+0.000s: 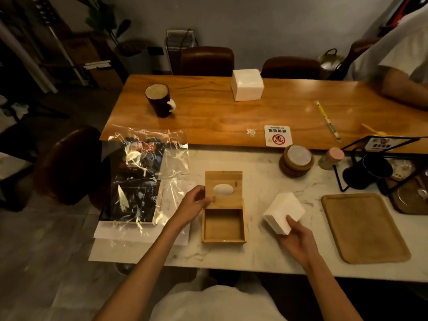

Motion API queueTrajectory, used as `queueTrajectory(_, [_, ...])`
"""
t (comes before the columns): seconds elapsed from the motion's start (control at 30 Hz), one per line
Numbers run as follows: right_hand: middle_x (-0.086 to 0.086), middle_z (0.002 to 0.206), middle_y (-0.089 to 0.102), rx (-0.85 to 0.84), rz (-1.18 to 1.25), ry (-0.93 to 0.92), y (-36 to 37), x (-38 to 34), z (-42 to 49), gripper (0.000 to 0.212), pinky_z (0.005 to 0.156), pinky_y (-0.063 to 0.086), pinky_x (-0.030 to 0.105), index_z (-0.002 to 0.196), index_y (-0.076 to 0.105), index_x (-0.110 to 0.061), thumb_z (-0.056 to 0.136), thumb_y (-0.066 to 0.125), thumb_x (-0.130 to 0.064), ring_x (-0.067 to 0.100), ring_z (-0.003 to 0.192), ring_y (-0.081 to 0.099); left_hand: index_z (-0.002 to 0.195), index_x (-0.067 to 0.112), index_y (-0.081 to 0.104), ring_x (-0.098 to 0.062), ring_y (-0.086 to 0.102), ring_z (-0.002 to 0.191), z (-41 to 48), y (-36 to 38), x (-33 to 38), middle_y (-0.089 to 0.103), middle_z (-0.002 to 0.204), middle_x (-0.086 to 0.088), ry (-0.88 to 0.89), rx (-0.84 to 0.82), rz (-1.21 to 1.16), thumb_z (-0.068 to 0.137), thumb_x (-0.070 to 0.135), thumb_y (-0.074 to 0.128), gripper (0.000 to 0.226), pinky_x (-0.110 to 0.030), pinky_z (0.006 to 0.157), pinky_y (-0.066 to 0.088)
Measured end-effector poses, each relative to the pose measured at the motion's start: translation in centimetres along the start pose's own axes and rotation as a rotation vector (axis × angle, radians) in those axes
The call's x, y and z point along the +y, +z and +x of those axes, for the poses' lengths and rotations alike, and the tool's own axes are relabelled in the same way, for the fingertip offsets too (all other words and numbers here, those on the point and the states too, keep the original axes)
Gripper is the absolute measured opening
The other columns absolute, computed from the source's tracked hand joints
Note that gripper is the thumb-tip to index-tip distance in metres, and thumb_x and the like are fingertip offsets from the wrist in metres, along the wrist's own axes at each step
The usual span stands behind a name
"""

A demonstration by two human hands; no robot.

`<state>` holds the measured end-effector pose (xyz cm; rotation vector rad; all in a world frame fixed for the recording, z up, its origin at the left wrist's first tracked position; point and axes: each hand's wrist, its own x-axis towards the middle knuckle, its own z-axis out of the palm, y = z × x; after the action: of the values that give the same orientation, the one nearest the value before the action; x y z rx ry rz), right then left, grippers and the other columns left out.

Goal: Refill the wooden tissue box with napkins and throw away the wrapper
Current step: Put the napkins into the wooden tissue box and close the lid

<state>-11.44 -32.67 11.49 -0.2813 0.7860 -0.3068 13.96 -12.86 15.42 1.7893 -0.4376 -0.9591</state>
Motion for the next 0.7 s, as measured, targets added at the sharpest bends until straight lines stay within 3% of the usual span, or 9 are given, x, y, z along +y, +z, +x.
queueTrajectory(0.1, [0.015, 0.125, 0.064, -0.122, -0.471, -0.055, 6.0, -0.2, -0.7, 0.057, 0.082, 0.059, 0.042, 0.138, 0.047, -0.018, 0.085, 0.063, -0.006, 0.031, 0.111, 0.065, 0.112, 0.016, 0.056, -0.015, 0.064, 0.101, 0.1, -0.3, -0.2, 0.067, 0.112, -0.007, 0.019, -0.066, -0.079, 0.092, 0.008, 0.064, 0.024, -0.022, 0.082, 0.053])
queueTrajectory(0.2, [-0.001, 0.126, 0.06, -0.288, -1.352, -0.095, 13.3, 1.1, -1.1, 0.056, 0.076, 0.057, 0.024, 0.127, 0.046, -0.04, 0.08, 0.071, -0.022, 0.015, 0.107, 0.064, 0.102, 0.014, 0.057, -0.011, 0.063, 0.09, 0.6, -0.7, -0.2, 0.067, 0.103, -0.005, 0.033, -0.078, -0.033, 0.089, 0.002, 0.064, 0.019, -0.016, 0.069, 0.05])
queueTrajectory(0.27, [-0.003, 0.125, 0.057, -0.388, -1.907, -0.165, 16.8, 3.1, -0.3, 0.061, 0.082, 0.053, 0.028, 0.132, 0.038, -0.036, 0.082, 0.067, -0.02, 0.018, 0.11, 0.059, 0.097, 0.008, 0.057, -0.011, 0.059, 0.084, 1.0, -0.9, 0.0, 0.064, 0.097, -0.006, 0.048, -0.085, 0.013, 0.085, -0.008, 0.061, 0.02, -0.014, 0.065, 0.049])
queueTrajectory(0.33, [0.004, 0.128, 0.058, -0.399, -2.307, -0.208, 18.7, 5.4, 0.3, 0.066, 0.084, 0.052, 0.038, 0.138, 0.033, -0.029, 0.082, 0.066, -0.015, 0.028, 0.112, 0.058, 0.093, 0.005, 0.056, -0.016, 0.056, 0.078, 1.3, -1.2, 0.2, 0.062, 0.091, -0.009, 0.01, -0.102, 0.002, 0.084, -0.013, 0.056, 0.021, -0.02, 0.06, 0.046])
queueTrajectory(0.43, [0.007, 0.132, 0.058, -0.408, -2.481, -0.126, 18.3, 7.1, 0.5, 0.077, 0.081, 0.055, 0.038, 0.144, 0.023, -0.033, 0.084, 0.06, -0.003, 0.03, 0.109, 0.06, 0.091, 0.006, 0.055, -0.021, 0.059, 0.073, 1.5, -1.6, 0.3, 0.063, 0.091, -0.015, -0.058, -0.115, -0.066, 0.084, -0.009, 0.061, 0.018, -0.024, 0.056, 0.052])
queueTrajectory(0.57, [0.008, 0.133, 0.058, -0.351, -2.569, -0.09, 17.4, 7.0, 0.9, 0.083, 0.083, 0.057, 0.039, 0.146, 0.019, -0.035, 0.082, 0.06, -0.003, 0.032, 0.109, 0.062, 0.093, 0.008, 0.055, -0.023, 0.06, 0.079, 1.5, -1.6, 0.2, 0.064, 0.095, -0.013, -0.062, -0.122, -0.076, 0.086, -0.003, 0.064, 0.015, -0.031, 0.066, 0.049])
queueTrajectory(0.7, [0.012, 0.13, 0.059, -0.469, -2.754, -0.239, 17.2, 8.4, 2.4, 0.05, 0.085, 0.051, 0.034, 0.134, 0.045, -0.016, 0.087, 0.061, -0.015, 0.032, 0.11, 0.061, 0.091, 0.008, 0.054, -0.023, 0.056, 0.082, 1.8, -1.5, 0.0, 0.062, 0.095, -0.015, -0.065, -0.135, -0.094, 0.086, -0.003, 0.062, 0.015, -0.035, 0.068, 0.043])
